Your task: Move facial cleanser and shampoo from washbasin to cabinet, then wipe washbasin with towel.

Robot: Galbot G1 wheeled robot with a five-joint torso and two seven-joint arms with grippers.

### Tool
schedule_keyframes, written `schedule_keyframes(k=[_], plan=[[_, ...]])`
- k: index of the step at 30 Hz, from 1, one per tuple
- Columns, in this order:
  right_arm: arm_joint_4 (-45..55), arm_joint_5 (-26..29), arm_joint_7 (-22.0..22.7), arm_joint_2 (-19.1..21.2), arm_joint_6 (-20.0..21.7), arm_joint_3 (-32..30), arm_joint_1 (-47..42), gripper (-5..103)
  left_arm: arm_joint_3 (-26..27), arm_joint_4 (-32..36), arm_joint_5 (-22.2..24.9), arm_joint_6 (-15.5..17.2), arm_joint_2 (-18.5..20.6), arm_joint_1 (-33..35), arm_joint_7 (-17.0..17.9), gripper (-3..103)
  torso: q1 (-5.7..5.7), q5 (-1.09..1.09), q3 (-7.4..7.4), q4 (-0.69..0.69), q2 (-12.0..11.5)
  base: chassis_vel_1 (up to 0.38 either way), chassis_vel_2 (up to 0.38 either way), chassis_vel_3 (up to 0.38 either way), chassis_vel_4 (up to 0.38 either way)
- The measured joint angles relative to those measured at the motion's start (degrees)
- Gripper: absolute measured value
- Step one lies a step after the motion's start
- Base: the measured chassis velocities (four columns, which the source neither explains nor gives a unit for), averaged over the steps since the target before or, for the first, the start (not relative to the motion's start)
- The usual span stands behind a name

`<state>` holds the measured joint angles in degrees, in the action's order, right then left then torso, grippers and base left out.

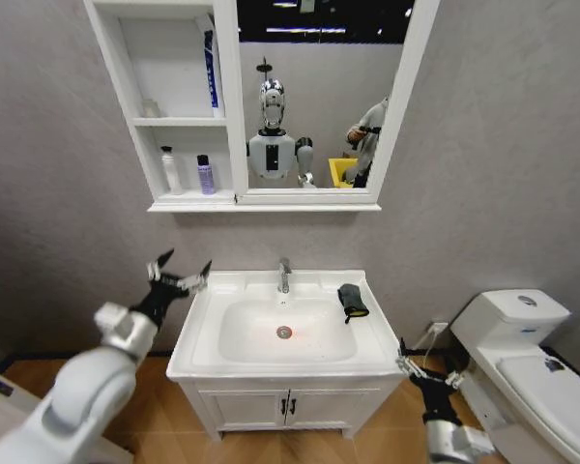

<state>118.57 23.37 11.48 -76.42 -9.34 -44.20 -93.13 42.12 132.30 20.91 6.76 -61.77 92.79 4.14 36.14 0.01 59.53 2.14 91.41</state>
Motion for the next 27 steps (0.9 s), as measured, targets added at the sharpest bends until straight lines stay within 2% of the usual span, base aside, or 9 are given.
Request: schedule_keyframes(k=[3,4,6,10,14,17,27], plan=[[-0.3,0.2,-0.4,0.6,0.4,-0.4,0.8,100,1.3,0.0,-0.9,-1.0,-1.8,2.2,-0.3,100,0.00,0.01,0.00,-0.02,0.0,0.000,0.000,0.000,0.000],[-1.0,1.1,-1.2,1.7,1.3,-0.8,2.4,100,3.4,-0.1,-1.2,-2.6,-4.5,4.6,-0.9,100,0.00,0.02,0.00,-0.05,0.0,0.000,0.000,0.000,0.000],[-2.4,2.0,-2.0,3.2,2.4,-0.6,4.8,100,5.4,-0.4,-1.2,-3.9,-6.8,5.8,-1.8,100,0.01,0.01,0.01,-0.05,0.0,0.000,0.000,0.000,0.000],[-5.8,1.4,-2.3,4.9,3.5,0.4,9.3,100,7.3,-0.7,-0.2,-5.2,-8.3,6.4,-3.2,100,0.03,0.02,0.01,-0.07,0.0,0.000,0.000,0.000,0.000],[-7.6,1.9,-2.3,7.1,5.6,1.9,13.3,100,8.5,0.3,1.3,-5.0,-10.7,6.5,-3.8,100,0.04,0.01,0.02,-0.06,0.0,0.000,0.000,0.000,0.000],[-10.1,3.4,-2.6,9.9,8.6,4.4,18.3,100,9.4,0.8,3.0,-3.5,-13.5,6.2,-4.2,100,0.03,-0.01,0.02,-0.04,0.0,0.000,0.000,0.000,0.000],[-19.9,4.8,-4.0,11.5,10.8,6.9,27.0,100,9.5,0.7,3.1,-2.0,-14.4,5.4,-4.0,100,0.04,0.00,0.02,-0.05,0.0,0.000,0.000,0.000,0.000]])
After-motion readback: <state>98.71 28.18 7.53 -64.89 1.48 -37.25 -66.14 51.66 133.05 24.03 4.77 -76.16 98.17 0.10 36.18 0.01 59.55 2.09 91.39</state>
